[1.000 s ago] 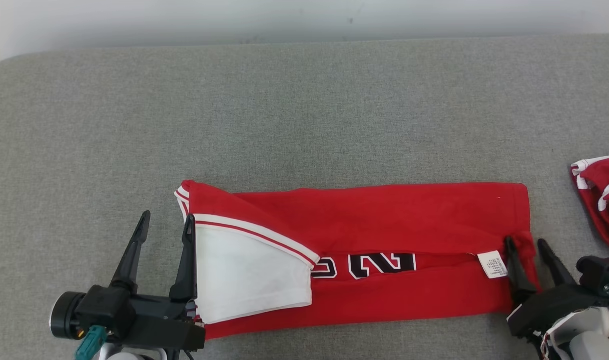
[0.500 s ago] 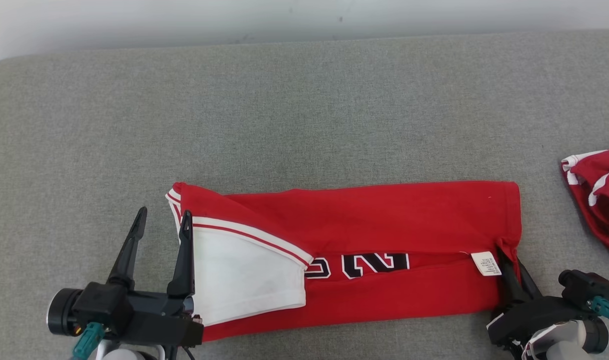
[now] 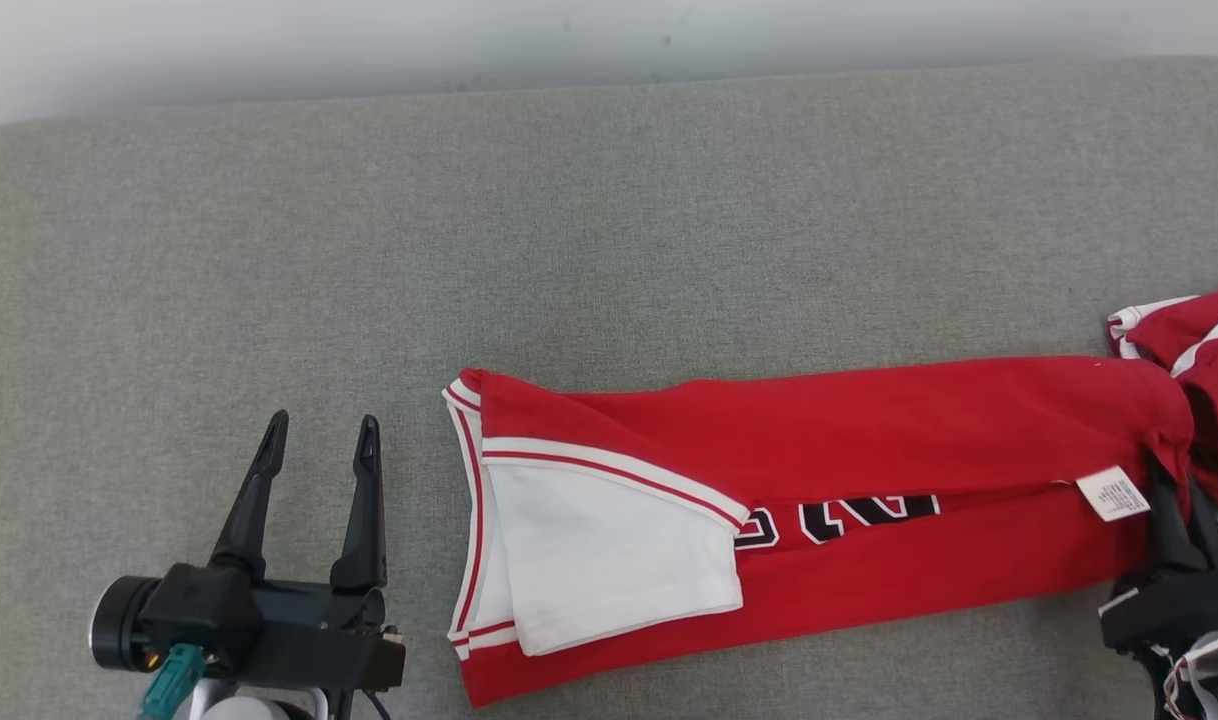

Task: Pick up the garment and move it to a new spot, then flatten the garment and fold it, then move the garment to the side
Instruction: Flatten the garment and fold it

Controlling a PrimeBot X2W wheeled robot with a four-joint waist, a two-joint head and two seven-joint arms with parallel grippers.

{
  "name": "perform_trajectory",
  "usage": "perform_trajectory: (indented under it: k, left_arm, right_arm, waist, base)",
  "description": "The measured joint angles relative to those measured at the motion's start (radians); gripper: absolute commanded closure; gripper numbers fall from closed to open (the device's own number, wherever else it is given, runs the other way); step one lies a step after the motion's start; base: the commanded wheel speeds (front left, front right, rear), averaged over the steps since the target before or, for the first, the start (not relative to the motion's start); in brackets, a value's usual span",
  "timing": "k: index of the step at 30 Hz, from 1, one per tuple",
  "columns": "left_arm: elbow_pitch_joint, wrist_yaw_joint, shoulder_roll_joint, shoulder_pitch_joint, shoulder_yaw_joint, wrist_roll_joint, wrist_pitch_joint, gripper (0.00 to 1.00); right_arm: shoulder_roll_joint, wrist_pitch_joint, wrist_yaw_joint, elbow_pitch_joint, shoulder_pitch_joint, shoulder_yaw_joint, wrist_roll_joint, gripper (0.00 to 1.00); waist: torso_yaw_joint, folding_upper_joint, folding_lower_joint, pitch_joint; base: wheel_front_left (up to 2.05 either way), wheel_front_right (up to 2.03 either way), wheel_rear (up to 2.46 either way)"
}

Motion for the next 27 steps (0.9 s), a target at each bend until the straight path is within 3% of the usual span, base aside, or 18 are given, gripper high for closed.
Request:
perform_trajectory:
  k: [7, 15, 20, 27]
  left_arm:
    - [0.002, -0.003, -0.006, 0.010, 0.006, 0.003, 0.000, 0.00]
    - [0.006, -0.013, -0.012, 0.015, 0.003, 0.006, 0.000, 0.00]
    - [0.013, -0.017, -0.016, 0.015, -0.002, 0.007, 0.000, 0.00]
    - [0.020, -0.024, -0.021, 0.014, -0.008, 0.009, 0.000, 0.00]
  right_arm:
    - [0.007, -0.002, 0.000, -0.206, 0.020, 0.086, -0.056, 1.00]
    - [0.079, 0.081, 0.000, -0.462, 0.070, 0.257, -0.099, 1.00]
    - [0.115, 0.119, 0.000, -0.504, 0.068, 0.368, -0.088, 1.00]
    - [0.155, 0.121, 0.000, -0.471, 0.029, 0.514, -0.048, 1.00]
  waist:
    - [-0.004, -0.0001, -0.0001, -0.016]
    - [-0.004, -0.0001, 0.0000, -0.030]
    - [0.007, -0.0001, -0.0001, -0.032]
    - [0.029, -0.0001, -0.0001, -0.030]
  base:
    - [0.00, 0.00, 0.00]
    - [0.00, 0.00, 0.00]
    - [0.00, 0.00, 0.00]
    - [0.00, 0.00, 0.00]
